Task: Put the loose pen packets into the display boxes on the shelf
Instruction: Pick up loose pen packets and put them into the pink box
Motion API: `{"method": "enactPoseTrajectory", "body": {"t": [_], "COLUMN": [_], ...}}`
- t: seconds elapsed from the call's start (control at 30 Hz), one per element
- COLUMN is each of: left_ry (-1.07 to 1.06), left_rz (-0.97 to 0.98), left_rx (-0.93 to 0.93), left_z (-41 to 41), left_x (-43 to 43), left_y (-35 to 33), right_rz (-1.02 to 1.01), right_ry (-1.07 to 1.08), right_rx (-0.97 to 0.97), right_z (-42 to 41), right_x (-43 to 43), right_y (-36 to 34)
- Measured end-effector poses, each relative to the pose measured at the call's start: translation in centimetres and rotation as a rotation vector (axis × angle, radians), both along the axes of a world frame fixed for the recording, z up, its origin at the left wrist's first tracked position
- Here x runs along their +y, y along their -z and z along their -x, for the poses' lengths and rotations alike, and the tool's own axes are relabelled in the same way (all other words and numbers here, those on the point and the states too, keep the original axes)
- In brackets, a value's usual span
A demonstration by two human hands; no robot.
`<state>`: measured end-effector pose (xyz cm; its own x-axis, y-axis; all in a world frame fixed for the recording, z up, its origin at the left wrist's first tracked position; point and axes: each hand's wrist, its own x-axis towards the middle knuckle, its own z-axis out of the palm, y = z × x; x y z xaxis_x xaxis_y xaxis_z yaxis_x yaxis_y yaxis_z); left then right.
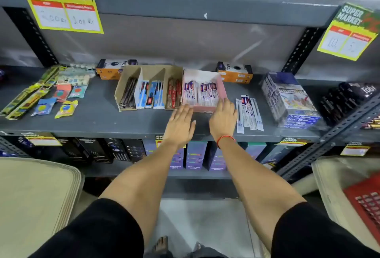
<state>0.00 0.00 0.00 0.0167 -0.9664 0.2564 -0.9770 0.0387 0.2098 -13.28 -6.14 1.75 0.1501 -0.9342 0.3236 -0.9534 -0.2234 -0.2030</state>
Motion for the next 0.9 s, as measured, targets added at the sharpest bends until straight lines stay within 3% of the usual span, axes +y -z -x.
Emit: {"method": "enactPoseTrajectory", "body": {"t": [0.13,0.33,0.7,0.83,0.9], "left_ry": [0.151,0.103,0.126,0.135,0.129], "left_rz": [-0.094,-0.197,-0.142,-0.136,-0.150], "left_rx": [-0.019,-0.014,-0.007,-0.010,-0.033], "left_z": [1.4,1.6,1.0,0.9,0.9], "left_x": [-0.2,-0.4,-0.2,-0.2,-0.3], "left_y": [1.4,3.4,4.5,4.6,4.8], "right_rz": [-0.067,-0.191,-0.328,-0.328,-0.317], "right_ry": [0.177,0.251,0.305,0.300,0.342], "right_rx": [-0.020,-0.019,-0.043,-0.153,-0.303], "right_z": [3.6,5.9,5.5,6.1,6.7], "right_x": [-1.5,-2.2,-3.5,-4.3,-4.3], "right_y": [0.2,1.3,-0.1,-0.7,-0.7]}}
